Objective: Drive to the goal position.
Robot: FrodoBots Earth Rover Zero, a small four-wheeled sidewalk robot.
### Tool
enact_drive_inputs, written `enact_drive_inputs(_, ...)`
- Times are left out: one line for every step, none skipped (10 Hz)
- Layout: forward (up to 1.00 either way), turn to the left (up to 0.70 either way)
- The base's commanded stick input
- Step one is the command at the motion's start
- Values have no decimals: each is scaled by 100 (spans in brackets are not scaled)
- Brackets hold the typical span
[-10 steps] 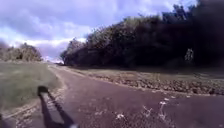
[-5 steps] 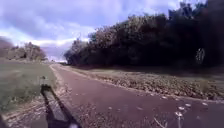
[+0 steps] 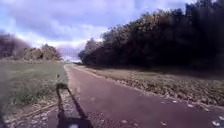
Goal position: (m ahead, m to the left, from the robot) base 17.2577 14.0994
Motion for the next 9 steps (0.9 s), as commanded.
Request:
enact_drive_inputs(85, 0)
enact_drive_inputs(85, 0)
enact_drive_inputs(85, 0)
enact_drive_inputs(85, 0)
enact_drive_inputs(85, 0)
enact_drive_inputs(85, 25)
enact_drive_inputs(85, 31)
enact_drive_inputs(85, 34)
enact_drive_inputs(85, 34)
